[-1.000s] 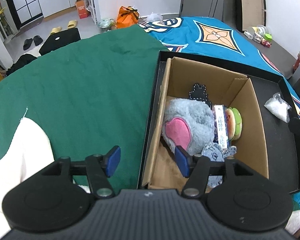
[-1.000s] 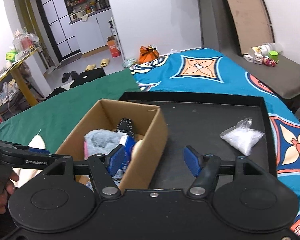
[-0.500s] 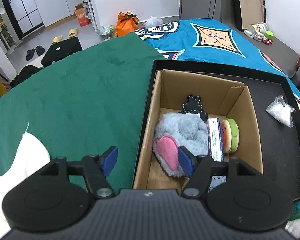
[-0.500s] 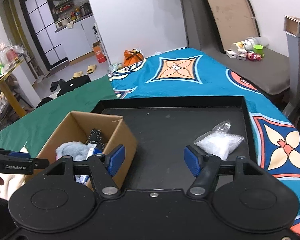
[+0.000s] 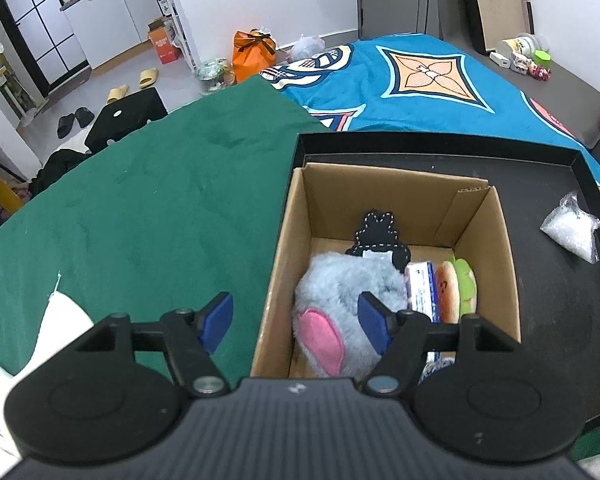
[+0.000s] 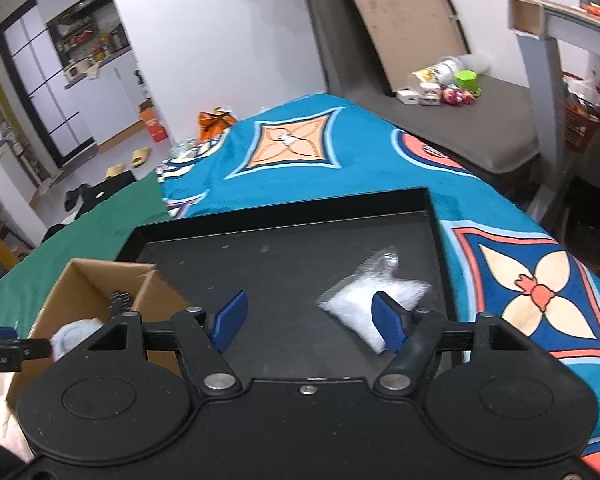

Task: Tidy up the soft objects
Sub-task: 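Reach the right gripper to the clear bag of white filling and grasp it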

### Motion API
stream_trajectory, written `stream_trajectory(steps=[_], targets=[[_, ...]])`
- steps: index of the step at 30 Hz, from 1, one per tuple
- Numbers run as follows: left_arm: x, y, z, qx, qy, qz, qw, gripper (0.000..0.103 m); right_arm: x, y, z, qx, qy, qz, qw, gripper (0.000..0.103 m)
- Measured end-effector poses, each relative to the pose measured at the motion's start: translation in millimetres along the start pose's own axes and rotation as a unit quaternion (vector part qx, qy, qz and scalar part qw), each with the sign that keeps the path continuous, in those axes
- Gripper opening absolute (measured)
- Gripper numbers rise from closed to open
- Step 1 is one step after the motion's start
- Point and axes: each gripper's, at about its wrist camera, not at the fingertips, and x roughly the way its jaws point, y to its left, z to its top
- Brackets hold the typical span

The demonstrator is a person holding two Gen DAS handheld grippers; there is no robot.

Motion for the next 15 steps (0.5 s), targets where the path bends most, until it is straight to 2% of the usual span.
stream_trajectory(steps=[7, 15], targets=[[11.4, -10.1, 4.3, 0.014, 0.005, 0.012, 0.9998, 0.068, 25.0, -31.1, -9.0, 0.033, 0.001, -0.018, 0.999, 0.067], [22.2, -14.0, 3.2, 0.018, 0.022, 0.015, 0.9995, 0.068, 55.4, -37.7, -16.1, 0.019, 0.019, -0.034, 0.999, 0.064]])
